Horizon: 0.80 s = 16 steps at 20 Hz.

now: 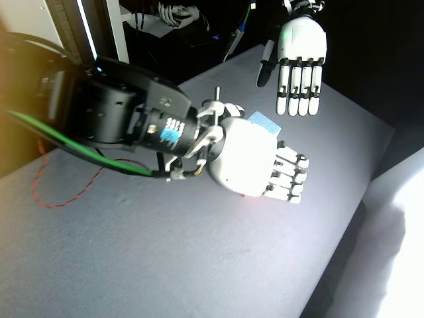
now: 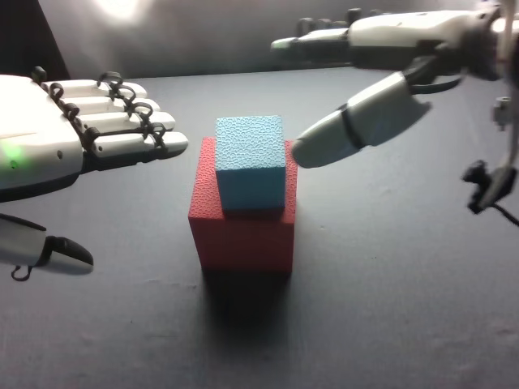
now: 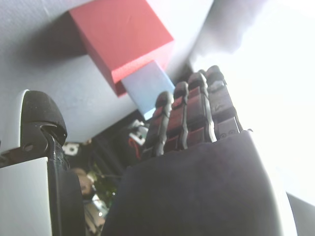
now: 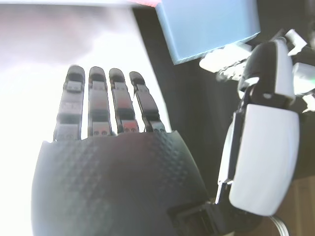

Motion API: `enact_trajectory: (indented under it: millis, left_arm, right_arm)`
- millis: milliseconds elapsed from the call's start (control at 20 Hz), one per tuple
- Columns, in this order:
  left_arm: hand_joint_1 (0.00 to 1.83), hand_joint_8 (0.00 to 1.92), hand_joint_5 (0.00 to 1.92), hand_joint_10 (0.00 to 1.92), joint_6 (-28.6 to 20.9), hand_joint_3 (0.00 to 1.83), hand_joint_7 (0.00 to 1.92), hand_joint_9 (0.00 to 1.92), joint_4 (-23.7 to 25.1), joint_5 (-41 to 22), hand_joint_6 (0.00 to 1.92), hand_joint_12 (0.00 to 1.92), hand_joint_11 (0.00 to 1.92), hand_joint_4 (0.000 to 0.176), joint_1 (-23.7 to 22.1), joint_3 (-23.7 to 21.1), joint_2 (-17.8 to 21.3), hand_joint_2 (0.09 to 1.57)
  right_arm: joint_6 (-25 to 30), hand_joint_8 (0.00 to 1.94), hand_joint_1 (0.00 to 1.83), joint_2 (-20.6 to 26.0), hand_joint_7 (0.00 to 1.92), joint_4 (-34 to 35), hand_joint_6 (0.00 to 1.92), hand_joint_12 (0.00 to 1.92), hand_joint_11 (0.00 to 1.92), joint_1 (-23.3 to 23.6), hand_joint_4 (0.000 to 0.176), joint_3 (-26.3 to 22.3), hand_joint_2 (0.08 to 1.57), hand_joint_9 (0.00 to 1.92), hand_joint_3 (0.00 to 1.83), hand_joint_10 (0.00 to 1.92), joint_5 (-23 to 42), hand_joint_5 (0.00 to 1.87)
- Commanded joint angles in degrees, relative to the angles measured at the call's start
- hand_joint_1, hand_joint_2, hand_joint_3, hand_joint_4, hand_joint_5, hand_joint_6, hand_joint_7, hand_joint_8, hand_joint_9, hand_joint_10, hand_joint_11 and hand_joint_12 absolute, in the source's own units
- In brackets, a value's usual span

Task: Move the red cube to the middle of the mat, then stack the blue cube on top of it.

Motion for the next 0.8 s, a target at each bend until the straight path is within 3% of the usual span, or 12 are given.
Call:
enact_trajectory:
  millis: [0,100,250,450,500,550,600,650,750]
  left_arm:
    - [0.66,0.0,0.0,0.0,0.4,0.0,0.0,0.0,-2.3,-2.9,0.0,0.0,0.0,0.0,-0.9,-0.1,0.8,1.07]
    - [0.66,0.0,0.0,0.0,0.4,0.0,0.0,0.0,-2.9,-2.0,0.0,0.0,0.0,0.0,-1.0,-0.8,0.9,1.07]
    - [0.57,0.0,0.0,0.0,0.4,0.0,0.0,0.0,-3.7,-0.3,0.0,0.0,0.0,0.0,-1.3,-1.6,0.9,1.07]
    - [0.57,0.0,0.0,0.01,0.6,0.0,0.0,0.02,-3.7,-0.4,0.0,0.0,0.01,0.0,-1.1,-1.9,0.7,1.06]
    - [0.57,0.0,0.0,0.0,0.6,0.0,0.0,0.01,-3.7,-0.4,0.0,0.0,0.0,0.0,-1.1,-1.8,0.7,1.07]
    - [0.57,0.0,0.0,0.0,0.6,0.0,0.0,0.01,-3.8,-0.3,0.0,0.0,0.0,0.0,-1.1,-1.7,0.7,1.07]
    - [0.57,0.0,0.0,0.01,0.6,0.0,0.01,0.03,-4.2,-0.2,0.0,0.01,0.02,0.0,-1.1,-1.6,0.7,1.08]
    - [0.58,0.01,0.0,0.01,0.6,0.0,0.02,0.04,-4.4,-0.1,0.0,0.01,0.02,0.0,-1.1,-1.6,0.7,1.08]
    - [0.59,0.01,0.04,0.01,0.6,0.0,0.07,0.1,-4.7,-0.1,0.0,0.04,0.05,0.0,-1.1,-1.6,0.8,1.09]
  right_arm:
    - [0.7,0.0,0.55,1.5,0.0,0.5,0.0,0.0,0.0,0.4,0.0,-0.6,0.77,0.0,0.0,0.0,3.0,0.0]
    - [0.8,0.0,0.52,6.2,0.0,0.5,0.0,0.0,0.0,-0.6,0.0,-4.3,0.76,0.0,0.0,0.0,5.8,0.0]
    - [0.0,0.0,0.3,12.2,0.0,0.5,0.0,0.01,0.02,-2.9,0.0,-9.1,0.82,0.0,0.0,0.0,9.2,0.0]
    - [-5.5,0.01,0.29,17.4,0.05,0.5,0.0,0.05,0.09,-6.4,0.0,-10.9,0.84,0.06,0.01,0.01,12.1,0.02]
    - [-6.3,0.02,0.31,18.3,0.05,0.4,0.02,0.28,0.02,-6.9,0.0,-10.9,0.86,0.08,0.0,0.0,12.6,0.03]
    - [-6.3,0.02,0.31,18.8,0.05,-2.8,0.02,0.28,0.02,-7.2,0.0,-10.9,0.86,0.08,0.0,0.0,13.7,0.03]
    - [-6.1,0.02,0.32,18.9,0.12,-6.4,0.02,0.47,0.0,-7.6,0.0,-11.0,0.9,0.14,0.0,0.01,15.1,0.09]
    - [-4.9,0.01,0.3,19.1,0.16,-10.8,0.01,0.51,0.0,-8.2,0.0,-11.1,0.92,0.17,0.0,0.01,17.4,0.12]
    - [3.4,0.02,0.29,20.0,0.27,-22.3,0.01,0.65,0.0,-10.3,0.0,-11.2,0.93,0.27,0.0,0.03,23.9,0.19]
